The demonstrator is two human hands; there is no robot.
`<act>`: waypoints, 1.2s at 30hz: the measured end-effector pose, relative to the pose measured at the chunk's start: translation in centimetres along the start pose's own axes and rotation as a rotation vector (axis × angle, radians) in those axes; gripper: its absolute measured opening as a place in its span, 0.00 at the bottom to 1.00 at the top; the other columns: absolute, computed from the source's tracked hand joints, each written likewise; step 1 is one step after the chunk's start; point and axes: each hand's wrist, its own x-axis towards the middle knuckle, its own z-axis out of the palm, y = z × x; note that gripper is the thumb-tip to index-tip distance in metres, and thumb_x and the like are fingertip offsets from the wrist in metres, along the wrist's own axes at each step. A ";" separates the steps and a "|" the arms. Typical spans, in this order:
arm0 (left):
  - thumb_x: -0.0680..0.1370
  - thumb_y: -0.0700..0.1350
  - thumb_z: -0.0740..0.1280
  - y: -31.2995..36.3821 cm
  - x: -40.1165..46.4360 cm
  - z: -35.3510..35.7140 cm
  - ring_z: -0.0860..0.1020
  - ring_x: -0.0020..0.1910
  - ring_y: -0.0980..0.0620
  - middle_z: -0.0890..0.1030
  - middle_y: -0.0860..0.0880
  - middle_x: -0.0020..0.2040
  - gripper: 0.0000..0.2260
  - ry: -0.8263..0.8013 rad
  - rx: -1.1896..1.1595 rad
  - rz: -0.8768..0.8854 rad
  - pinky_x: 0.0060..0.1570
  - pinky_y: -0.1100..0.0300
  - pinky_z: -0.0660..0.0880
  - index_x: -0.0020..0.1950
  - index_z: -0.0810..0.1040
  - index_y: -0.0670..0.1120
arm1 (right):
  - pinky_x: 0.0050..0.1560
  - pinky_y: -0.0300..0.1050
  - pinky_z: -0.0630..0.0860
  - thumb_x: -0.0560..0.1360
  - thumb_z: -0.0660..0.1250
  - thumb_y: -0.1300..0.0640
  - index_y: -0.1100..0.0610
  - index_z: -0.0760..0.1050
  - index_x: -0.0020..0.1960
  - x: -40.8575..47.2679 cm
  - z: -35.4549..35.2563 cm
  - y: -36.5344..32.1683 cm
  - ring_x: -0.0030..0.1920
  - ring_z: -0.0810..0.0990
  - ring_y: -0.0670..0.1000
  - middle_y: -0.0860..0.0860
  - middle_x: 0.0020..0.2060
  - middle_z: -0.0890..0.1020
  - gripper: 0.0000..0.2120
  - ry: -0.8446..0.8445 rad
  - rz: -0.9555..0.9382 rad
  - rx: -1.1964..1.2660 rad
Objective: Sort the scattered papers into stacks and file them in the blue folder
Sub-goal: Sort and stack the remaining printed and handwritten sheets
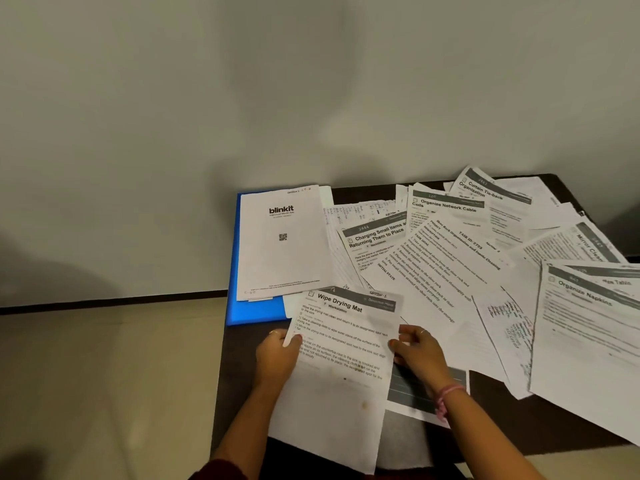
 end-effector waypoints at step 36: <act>0.79 0.39 0.64 8.0 -9.9 20.6 0.83 0.49 0.44 0.84 0.43 0.50 0.05 -0.030 -0.730 -0.135 0.51 0.48 0.79 0.53 0.78 0.42 | 0.33 0.37 0.74 0.75 0.66 0.66 0.56 0.79 0.47 4.9 -21.3 -1.1 0.35 0.78 0.49 0.51 0.36 0.82 0.06 -0.044 -0.017 0.380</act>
